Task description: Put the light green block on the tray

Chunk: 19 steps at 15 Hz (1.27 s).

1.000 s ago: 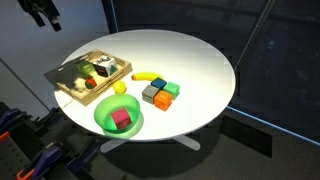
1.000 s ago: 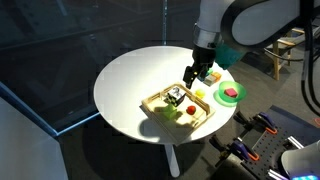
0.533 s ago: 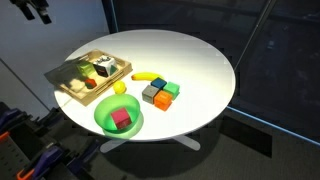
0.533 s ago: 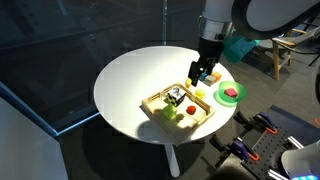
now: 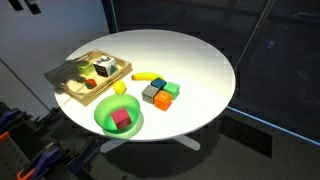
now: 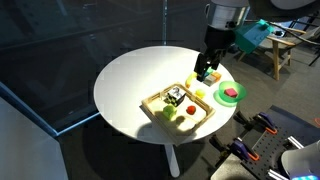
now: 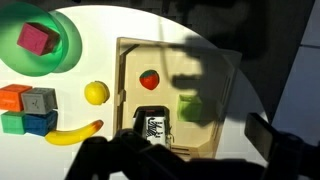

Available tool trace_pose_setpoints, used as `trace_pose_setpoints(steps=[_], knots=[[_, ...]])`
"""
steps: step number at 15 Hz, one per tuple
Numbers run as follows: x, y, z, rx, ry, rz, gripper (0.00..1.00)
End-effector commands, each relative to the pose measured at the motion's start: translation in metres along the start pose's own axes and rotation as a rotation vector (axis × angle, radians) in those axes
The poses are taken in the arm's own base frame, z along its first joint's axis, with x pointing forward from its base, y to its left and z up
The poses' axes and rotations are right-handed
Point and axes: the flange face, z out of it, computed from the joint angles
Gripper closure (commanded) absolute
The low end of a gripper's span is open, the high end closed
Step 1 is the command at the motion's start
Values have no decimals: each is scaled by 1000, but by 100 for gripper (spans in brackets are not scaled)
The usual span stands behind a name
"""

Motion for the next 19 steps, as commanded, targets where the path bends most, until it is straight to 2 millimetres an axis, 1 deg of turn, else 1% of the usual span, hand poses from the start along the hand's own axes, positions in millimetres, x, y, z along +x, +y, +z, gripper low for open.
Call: trace_pose_setpoints(steps=[1,5,9,10,19], knots=[[-8,3,-20,17,5,-15,0],[-13,4,-29,17,7,-12,0],[-17,5,-31,17,0,-8,0],[-13,2,-24,1,7,-1,0],[-13,0,-22,-2,3,-6,0]])
